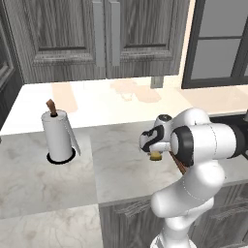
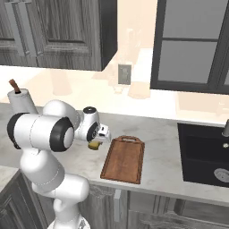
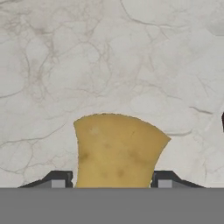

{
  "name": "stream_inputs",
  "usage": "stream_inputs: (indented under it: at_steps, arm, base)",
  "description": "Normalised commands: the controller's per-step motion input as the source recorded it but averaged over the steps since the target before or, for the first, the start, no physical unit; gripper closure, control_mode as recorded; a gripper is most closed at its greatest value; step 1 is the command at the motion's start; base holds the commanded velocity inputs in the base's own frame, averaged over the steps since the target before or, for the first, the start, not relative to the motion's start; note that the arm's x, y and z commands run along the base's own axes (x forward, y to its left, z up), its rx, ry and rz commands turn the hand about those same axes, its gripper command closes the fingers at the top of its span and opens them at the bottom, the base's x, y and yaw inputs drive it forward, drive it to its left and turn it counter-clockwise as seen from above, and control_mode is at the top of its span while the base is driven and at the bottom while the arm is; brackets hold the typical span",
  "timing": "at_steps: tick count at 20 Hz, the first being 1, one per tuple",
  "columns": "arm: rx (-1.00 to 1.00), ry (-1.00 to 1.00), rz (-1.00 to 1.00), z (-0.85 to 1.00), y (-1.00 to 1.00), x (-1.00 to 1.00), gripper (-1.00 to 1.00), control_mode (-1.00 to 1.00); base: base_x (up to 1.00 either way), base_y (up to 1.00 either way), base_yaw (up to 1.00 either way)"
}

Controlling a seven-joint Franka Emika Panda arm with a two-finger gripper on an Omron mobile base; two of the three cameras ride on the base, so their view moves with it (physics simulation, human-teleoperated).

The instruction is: Pick up the sponge from the counter and clean the cutting board by briefly scrubbing or pressing down on the cutting board. Once finished, release the sponge.

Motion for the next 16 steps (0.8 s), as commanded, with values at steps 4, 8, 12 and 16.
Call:
stream_inputs:
  at_steps: [4, 8, 12, 16]
  arm:
    - [0.02, 0.09, 0.00, 0.00, 0.00, 0.00, 1.00, -1.00]
    - [0.03, 0.05, 0.00, 0.04, 0.00, 0.00, 1.00, -1.00]
    - [0.06, 0.00, 0.00, 0.37, -0.02, 0.00, 1.00, -1.00]
    - [0.06, -0.05, 0.00, 0.51, -0.18, -0.15, 1.00, -1.00]
  base:
    - [0.00, 0.00, 0.00]
    - [0.00, 0.00, 0.00]
    - [0.00, 0.00, 0.00]
    - [0.00, 0.00, 0.00]
